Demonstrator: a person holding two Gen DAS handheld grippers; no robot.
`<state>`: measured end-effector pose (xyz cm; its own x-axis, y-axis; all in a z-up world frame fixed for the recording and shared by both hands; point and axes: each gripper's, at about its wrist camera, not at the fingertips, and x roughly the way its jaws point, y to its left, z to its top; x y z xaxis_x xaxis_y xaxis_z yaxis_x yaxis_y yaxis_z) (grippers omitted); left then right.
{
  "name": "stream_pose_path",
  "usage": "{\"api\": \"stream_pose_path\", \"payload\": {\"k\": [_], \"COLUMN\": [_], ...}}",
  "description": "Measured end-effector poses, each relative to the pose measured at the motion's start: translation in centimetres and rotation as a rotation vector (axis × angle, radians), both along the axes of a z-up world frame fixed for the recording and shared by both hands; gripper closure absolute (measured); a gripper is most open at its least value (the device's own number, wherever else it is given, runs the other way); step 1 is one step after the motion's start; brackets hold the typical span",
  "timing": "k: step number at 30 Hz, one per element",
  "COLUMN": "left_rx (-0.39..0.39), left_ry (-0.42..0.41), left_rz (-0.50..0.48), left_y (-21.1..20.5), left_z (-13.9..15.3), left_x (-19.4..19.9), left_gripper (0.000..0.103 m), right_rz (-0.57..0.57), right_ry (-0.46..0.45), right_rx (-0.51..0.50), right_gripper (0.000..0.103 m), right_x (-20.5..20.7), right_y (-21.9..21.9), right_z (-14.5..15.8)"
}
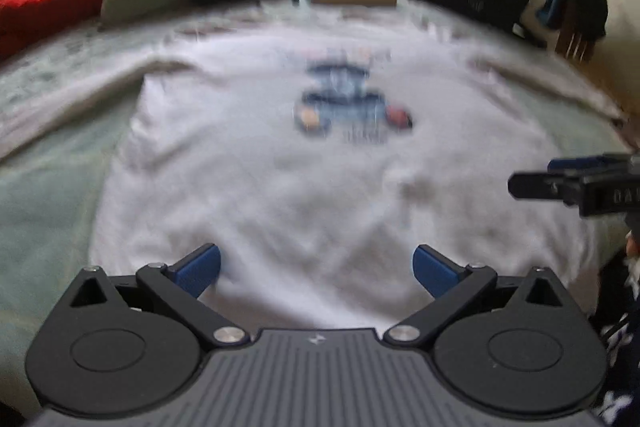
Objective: Fold clothes
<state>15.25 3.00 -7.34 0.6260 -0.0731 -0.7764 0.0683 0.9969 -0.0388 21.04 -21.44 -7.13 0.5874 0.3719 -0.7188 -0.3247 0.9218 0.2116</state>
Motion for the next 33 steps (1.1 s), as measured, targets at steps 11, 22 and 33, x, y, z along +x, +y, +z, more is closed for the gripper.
{"api": "stream_pose_path", "payload": {"k": [11, 22, 33], "left_rx": [0.069, 0.043, 0.056], "left_ry": [-0.034, -0.062, -0.027], "left_rz": [-0.011, -0.014, 0.024], "left_y": [-0.8, 0.1, 0.6], "left_z": [0.7, 1.7, -0.3], "left_x": [-3.6, -4.0, -1.8], "left_gripper": [0.001, 0.001, 0.001], "right_rz": [-0.025, -0.017, -0.006], "right_ry": [-0.005, -0.020, -0.063], "right_rx": [0.011, -0.027, -0.080], "right_gripper": [0.000, 0.000, 0.000], "right_x": [-0.9, -1.4, -2.0], "right_y": [-0.4, 0.0, 0.7], "right_z": [-1.1, -1.3, -1.7]}}
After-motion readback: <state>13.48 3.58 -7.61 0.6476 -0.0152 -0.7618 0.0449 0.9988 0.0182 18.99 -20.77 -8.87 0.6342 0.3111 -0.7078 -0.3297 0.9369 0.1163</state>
